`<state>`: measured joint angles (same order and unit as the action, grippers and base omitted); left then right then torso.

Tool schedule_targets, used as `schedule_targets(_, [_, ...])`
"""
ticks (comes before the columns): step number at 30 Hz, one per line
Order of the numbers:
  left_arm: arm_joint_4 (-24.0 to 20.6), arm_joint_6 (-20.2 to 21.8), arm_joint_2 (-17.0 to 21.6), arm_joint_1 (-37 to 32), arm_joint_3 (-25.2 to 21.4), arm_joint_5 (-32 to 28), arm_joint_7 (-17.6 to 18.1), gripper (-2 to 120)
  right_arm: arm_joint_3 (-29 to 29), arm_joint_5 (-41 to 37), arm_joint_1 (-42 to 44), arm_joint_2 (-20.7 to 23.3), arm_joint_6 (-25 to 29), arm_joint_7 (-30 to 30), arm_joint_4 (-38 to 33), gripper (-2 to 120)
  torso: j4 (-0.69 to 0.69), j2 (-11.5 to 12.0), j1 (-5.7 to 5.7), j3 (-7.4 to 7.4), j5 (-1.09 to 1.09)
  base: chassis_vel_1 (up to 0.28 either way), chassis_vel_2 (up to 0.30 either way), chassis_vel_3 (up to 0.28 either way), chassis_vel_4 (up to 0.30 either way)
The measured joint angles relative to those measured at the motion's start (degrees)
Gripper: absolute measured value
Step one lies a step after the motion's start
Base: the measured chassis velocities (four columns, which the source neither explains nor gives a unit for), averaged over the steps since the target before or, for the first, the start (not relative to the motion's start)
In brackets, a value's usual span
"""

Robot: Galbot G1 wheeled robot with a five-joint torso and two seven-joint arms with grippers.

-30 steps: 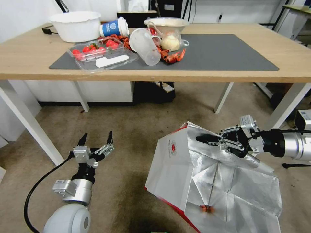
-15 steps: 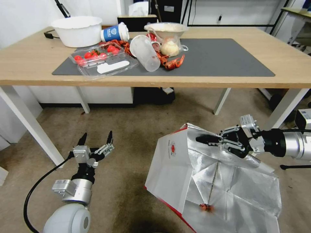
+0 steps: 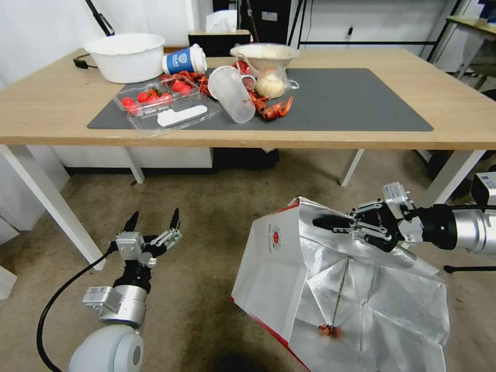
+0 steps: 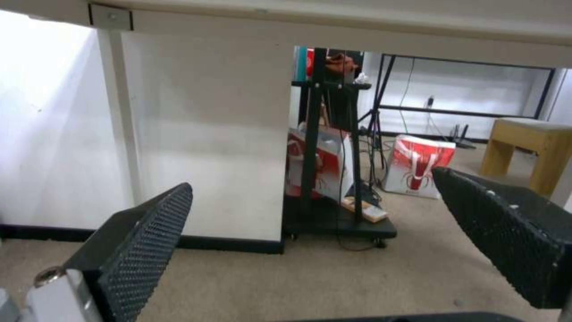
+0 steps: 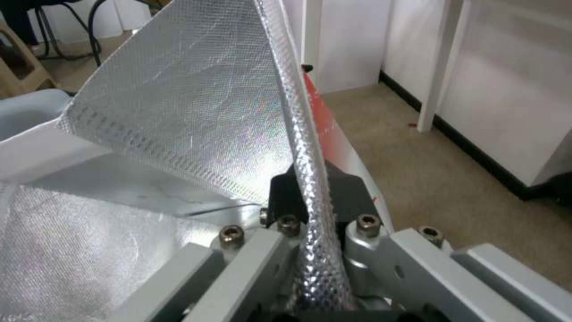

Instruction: Pick up the food delivery bag from the floor and place it on the table.

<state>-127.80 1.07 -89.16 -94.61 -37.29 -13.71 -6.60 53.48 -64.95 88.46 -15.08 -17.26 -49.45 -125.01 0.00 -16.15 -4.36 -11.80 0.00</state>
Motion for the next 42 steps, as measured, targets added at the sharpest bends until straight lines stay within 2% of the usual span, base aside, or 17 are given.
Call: schedule_targets(42, [-0.1, 0.1, 0.2, 0.0, 0.0, 0.1, -0.1, 100, -0.2, 0.1, -0.1, -0.4, 0.0, -0.6, 0.5, 0, 0.00, -9.7, -3.14, -6.61, 0.00, 0.000, 0.000, 0.000, 0.000])
